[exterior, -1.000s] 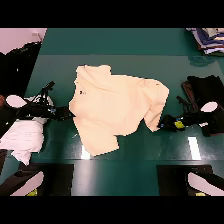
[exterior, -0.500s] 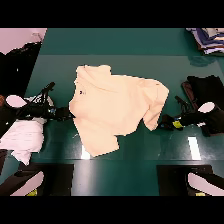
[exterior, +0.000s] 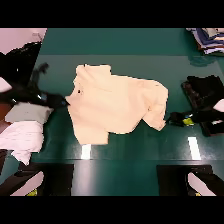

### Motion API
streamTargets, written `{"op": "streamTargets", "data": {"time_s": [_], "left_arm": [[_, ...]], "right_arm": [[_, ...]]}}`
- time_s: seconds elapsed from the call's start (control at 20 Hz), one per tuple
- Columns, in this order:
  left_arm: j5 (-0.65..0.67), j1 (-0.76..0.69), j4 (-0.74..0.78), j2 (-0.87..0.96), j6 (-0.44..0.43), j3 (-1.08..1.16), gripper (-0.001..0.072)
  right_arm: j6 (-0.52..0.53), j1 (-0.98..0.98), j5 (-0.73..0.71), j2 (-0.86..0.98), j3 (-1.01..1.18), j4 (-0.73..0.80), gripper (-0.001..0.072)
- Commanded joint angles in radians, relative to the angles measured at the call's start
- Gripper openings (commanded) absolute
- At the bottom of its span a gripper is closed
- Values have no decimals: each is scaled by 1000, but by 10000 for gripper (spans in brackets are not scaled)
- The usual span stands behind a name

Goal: Fold the shirts.

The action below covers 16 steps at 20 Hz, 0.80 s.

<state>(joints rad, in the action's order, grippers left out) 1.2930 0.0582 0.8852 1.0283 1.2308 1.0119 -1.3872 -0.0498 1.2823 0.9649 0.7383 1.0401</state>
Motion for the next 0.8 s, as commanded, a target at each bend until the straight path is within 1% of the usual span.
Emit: {"op": "streamTargets", "data": {"time_s": [0.0, 0.15, 0.25, 0.35, 0.45, 0.55, 0.6, 0.65, 0.7, 0.75], "left_arm": [[119, 1, 12, -1, 37, 323, 22], [121, 1, 13, -1, 53, 587, 22], [122, 1, 23, -1, 58, 647, 22], [161, 1, 80, 3, 82, 629, 22], [191, 1, 135, 4, 90, 562, 22], [189, 1, 140, 4, 90, 461, 22], [188, 1, 140, 5, 89, 409, 23], [181, 1, 140, 5, 89, 356, 23], [169, 1, 140, 5, 88, 310, 23], [160, 1, 140, 4, 85, 268, 23]], "right_arm": [[-31, 0, 108, -124, 182, -19, 15], [-45, 0, 109, -142, 352, -14, 14], [-78, 0, 132, -111, 420, 39, 14], [-105, 0, 197, -59, 459, 117, 14], [-105, 0, 240, -6, 455, 123, 14], [-104, -8, 263, 50, 407, 99, 21], [-90, -19, 268, 70, 367, 97, 145], [-66, -31, 267, 89, 319, 96, 385], [-47, -43, 265, 107, 262, 93, 463], [-14, -61, 255, 120, 201, 75, 462]]}}
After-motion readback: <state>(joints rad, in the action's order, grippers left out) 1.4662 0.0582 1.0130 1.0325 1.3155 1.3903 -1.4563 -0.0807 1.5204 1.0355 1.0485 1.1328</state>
